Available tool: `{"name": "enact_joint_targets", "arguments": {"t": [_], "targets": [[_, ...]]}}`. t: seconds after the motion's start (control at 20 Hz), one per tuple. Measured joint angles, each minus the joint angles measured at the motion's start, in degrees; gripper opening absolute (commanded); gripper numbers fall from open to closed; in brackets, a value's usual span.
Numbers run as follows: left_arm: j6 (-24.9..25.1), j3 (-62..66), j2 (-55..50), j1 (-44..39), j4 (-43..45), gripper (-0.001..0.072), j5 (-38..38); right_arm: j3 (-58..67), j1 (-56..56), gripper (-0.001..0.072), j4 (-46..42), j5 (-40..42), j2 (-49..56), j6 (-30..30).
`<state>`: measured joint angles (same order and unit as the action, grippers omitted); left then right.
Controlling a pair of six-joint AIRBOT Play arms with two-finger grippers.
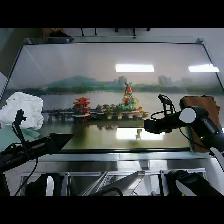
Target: Fold the shirts.
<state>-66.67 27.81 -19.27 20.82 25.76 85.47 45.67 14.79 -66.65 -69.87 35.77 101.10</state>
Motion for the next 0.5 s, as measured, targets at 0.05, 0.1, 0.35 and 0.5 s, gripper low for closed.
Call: {"name": "enact_joint_targets", "arguments": {"t": [0.05, 0.1, 0.35, 0.5], "targets": [[0.0, 0.0, 0.0, 0.0, 0.0, 0.0015, 0.0, 0.0, 0.0, 0.002, 0.0, 0.0, 0.0, 0.0], [-0.2, 0.0, 0.0, 0.0, 0.0, 0.0015, 0.0, 0.0, 0.0, 0.002, 0.0, 0.0, 0.0, 0.0], [-0.2, 0.4, -1.0, 0.0, 0.3, 0.0014, -0.9, 0.0, 0.0, 0.0019, 0.0, 0.0, 0.0, 0.0], [-0.1, 4.8, -5.9, 0.0, 3.8, 0.0014, -1.9, 0.0, 0.0, 0.002, 0.0, 0.0, 0.0, 0.0]]}}
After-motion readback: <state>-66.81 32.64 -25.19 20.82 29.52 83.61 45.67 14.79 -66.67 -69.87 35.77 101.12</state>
